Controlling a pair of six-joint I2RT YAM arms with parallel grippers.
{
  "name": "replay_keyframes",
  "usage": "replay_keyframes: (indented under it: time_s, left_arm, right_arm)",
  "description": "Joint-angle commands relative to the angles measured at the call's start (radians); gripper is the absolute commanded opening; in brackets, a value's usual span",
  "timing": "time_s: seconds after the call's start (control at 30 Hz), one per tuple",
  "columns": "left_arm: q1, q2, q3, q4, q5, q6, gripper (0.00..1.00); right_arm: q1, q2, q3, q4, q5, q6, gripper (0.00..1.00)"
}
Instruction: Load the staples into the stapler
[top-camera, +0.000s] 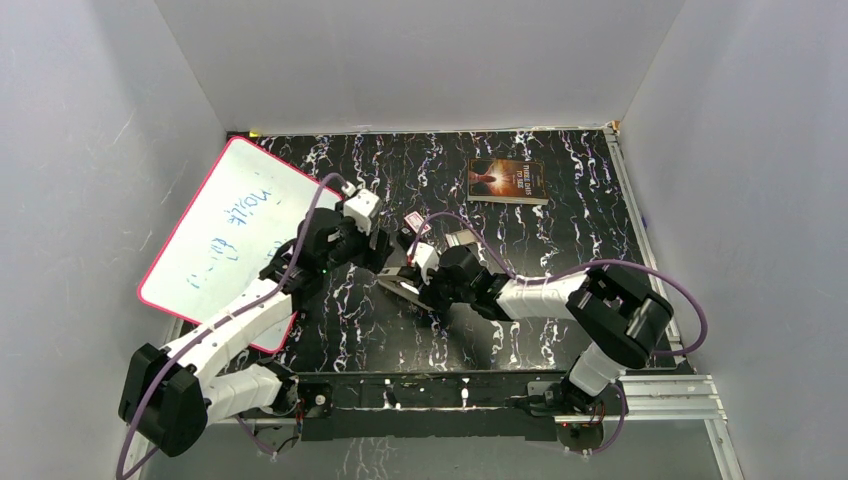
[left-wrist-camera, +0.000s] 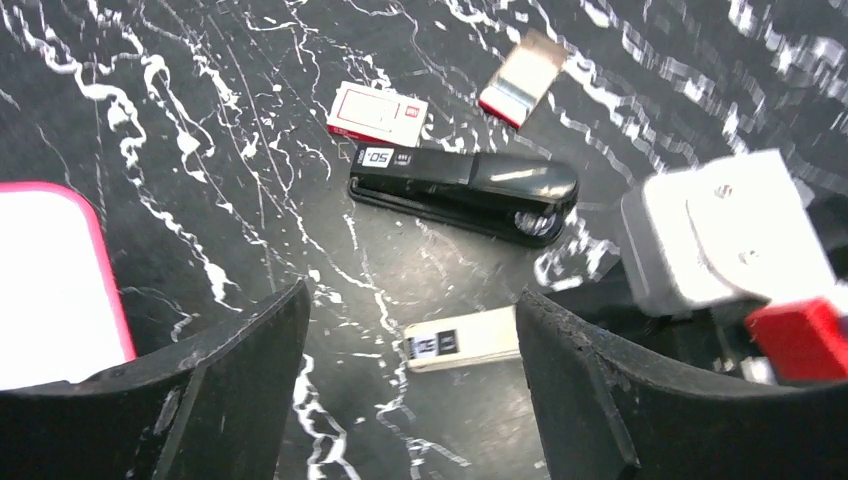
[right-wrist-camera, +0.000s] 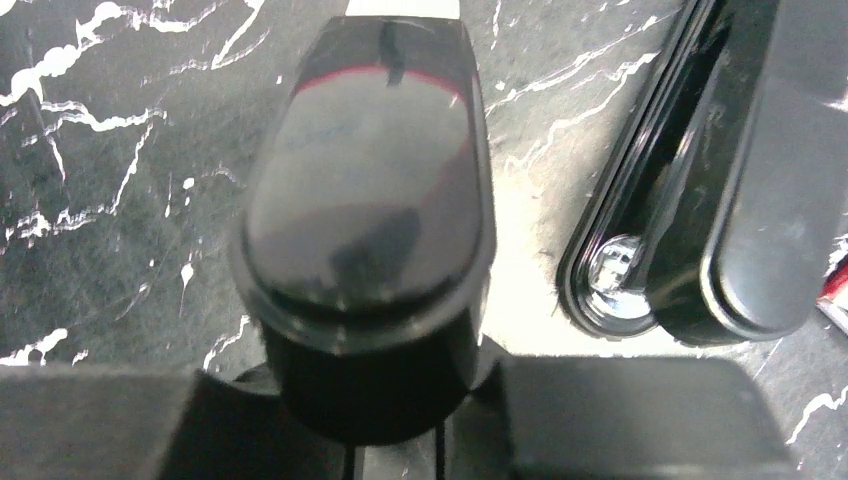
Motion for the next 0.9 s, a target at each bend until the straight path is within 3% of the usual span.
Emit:
replay_keyframes:
  time_s: [0.0,0.17,0.37,0.6,0.87]
  left_arm:
    - [0.004,-0.023,-0.03,-0.045,0.112,0.371,0.75]
    - [0.004,-0.019,-0.037,-0.039,0.216,0.51,0.76]
    - [0.005,0.081,-0.014,-0.1,0.341,0.744,0.75]
    - [0.005,0.254,0.053,-0.15,0.434,0.93,0.75]
    - [0.004,0.419,0.115,-0.156,0.513,0.944,0.74]
  right_arm:
    - [0.002,-0.048,0.012,-0.141,-0.046,-0.051,0.37]
    - [-0.01,-0.146,0.006,-0.192,-0.04,-0.044,0.58]
    - [-0.018,-0.318,-0.004,-0.255,-0.005,-0.007,0.7]
    - [-0.026,-0.525,-0.077,-0.238,0.051,0.1,0.74]
    - [-0.028,-0.635,-0.14,-0.223,0.035,0.219,0.72]
